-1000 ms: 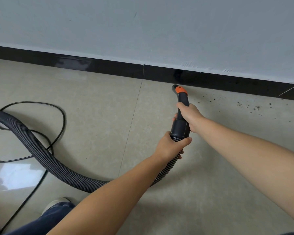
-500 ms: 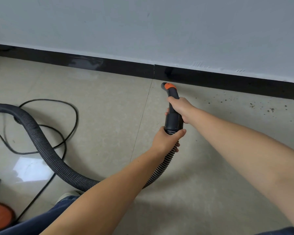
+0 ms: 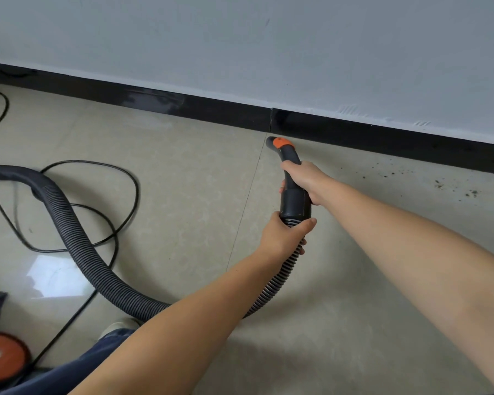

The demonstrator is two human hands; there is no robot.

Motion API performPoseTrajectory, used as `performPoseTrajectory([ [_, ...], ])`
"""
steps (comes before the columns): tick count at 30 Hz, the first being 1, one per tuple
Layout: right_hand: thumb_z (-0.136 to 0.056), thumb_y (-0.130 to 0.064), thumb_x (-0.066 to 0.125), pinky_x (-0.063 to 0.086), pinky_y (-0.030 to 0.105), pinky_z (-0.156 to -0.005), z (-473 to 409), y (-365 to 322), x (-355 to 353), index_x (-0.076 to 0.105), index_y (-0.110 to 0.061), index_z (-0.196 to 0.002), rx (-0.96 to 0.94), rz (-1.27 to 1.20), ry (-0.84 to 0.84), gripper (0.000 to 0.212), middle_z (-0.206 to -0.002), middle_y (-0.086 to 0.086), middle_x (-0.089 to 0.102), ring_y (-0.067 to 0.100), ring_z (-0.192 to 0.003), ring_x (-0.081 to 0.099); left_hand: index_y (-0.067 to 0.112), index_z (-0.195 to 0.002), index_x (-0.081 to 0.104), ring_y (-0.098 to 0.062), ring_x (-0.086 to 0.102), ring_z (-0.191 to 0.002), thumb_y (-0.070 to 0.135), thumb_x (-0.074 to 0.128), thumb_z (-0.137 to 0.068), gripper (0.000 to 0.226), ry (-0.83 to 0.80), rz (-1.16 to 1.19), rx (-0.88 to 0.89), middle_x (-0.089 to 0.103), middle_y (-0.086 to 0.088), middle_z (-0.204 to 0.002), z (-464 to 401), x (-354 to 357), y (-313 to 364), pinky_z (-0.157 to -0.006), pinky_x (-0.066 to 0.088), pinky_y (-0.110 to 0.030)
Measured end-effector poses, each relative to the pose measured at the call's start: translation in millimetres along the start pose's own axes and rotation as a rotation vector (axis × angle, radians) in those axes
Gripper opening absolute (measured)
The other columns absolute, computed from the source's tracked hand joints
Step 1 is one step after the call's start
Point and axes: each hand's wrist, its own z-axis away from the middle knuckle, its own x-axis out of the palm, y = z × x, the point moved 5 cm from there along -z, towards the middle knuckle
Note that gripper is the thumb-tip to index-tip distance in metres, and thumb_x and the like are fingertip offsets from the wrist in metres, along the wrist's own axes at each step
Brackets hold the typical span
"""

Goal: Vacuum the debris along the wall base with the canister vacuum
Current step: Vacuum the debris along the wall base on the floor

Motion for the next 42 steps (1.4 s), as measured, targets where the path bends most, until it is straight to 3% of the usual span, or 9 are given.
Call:
performPoseTrajectory([
  [8,-0.095,-0.023,0.05,0.051,0.022,-0.05,-4.2,-13.8,60.5,0.046,-0.011,-0.099,-0.039,0.163,-0.144,0.013,-0.072,0.009,0.057,0.017,-0.052,0.059,0.014,-0.113,0.047,-0.014,0.059,-0.054,0.035,0.068,-0.085,0.041,0.111,0.067,-0.022,0.062,-0.008,-0.078,4.1,-35.8,-9.9,-0.056,0.053,-0.025],
  [18,-0.095,-0.021,0.05,0.053,0.027,-0.056,15.3,8.7,52.5,0.047,-0.011,-0.102,-0.042,0.267,-0.221,0.013,-0.069,0.008,0.058,0.017,-0.052,0.06,0.017,-0.107,0.043,-0.015,0.058,-0.058,0.031,0.067,-0.086,0.035,0.113,0.167,-0.032,0.059,-0.007,-0.08,26.7,-4.0,-31.9,-0.055,0.05,-0.025],
  [21,-0.094,-0.021,0.05,0.053,0.03,-0.06,19.7,10.5,34.5,0.047,-0.012,-0.101,-0.034,0.222,-0.157,0.012,-0.069,0.009,0.058,0.018,-0.052,0.06,0.016,-0.109,0.043,-0.016,0.058,-0.057,0.031,0.067,-0.086,0.036,0.067,0.14,-0.036,0.059,-0.006,-0.078,29.0,4.8,-29.0,-0.057,0.051,-0.026],
  [26,-0.093,-0.019,0.05,0.051,0.026,-0.053,43.8,48.2,-32.8,0.045,-0.012,-0.094,0.039,0.103,0.034,0.009,-0.067,0.008,0.056,0.019,-0.047,0.059,0.016,-0.11,0.042,-0.013,0.057,-0.057,0.032,0.067,-0.086,0.038,-0.16,-0.002,-0.035,0.058,-0.003,-0.078,50.7,48.9,-34.9,-0.057,0.052,-0.025],
  [32,-0.092,-0.016,0.052,0.053,0.031,-0.06,80.4,97.5,-85.7,0.045,-0.011,-0.091,0.132,-0.037,0.172,0.008,-0.069,0.012,0.057,0.023,-0.054,0.059,0.017,-0.111,0.043,-0.021,0.061,-0.067,0.033,0.07,-0.083,0.043,-0.303,-0.192,-0.04,0.06,-0.003,-0.081,74.9,85.5,-56.9,-0.072,0.058,-0.041],
  [36,-0.093,-0.016,0.052,0.051,0.027,-0.052,99.3,116.1,-101.9,0.045,-0.011,-0.091,0.156,-0.102,0.242,0.009,-0.068,0.011,0.056,0.021,-0.051,0.057,0.018,-0.11,0.042,-0.017,0.059,-0.063,0.032,0.07,-0.083,0.042,-0.397,-0.234,-0.04,0.059,-0.002,-0.08,87.6,96.9,-62.3,-0.067,0.057,-0.035],
  [42,-0.092,-0.015,0.053,0.051,0.028,-0.055,107.4,119.3,-119.9,0.043,-0.01,-0.093,0.171,-0.107,0.268,0.011,-0.068,0.011,0.055,0.022,-0.052,0.057,0.017,-0.111,0.042,-0.015,0.058,-0.061,0.032,0.069,-0.084,0.042,-0.417,-0.197,-0.047,0.058,-0.005,-0.083,95.8,118.7,-61.3,-0.064,0.054,-0.031],
])
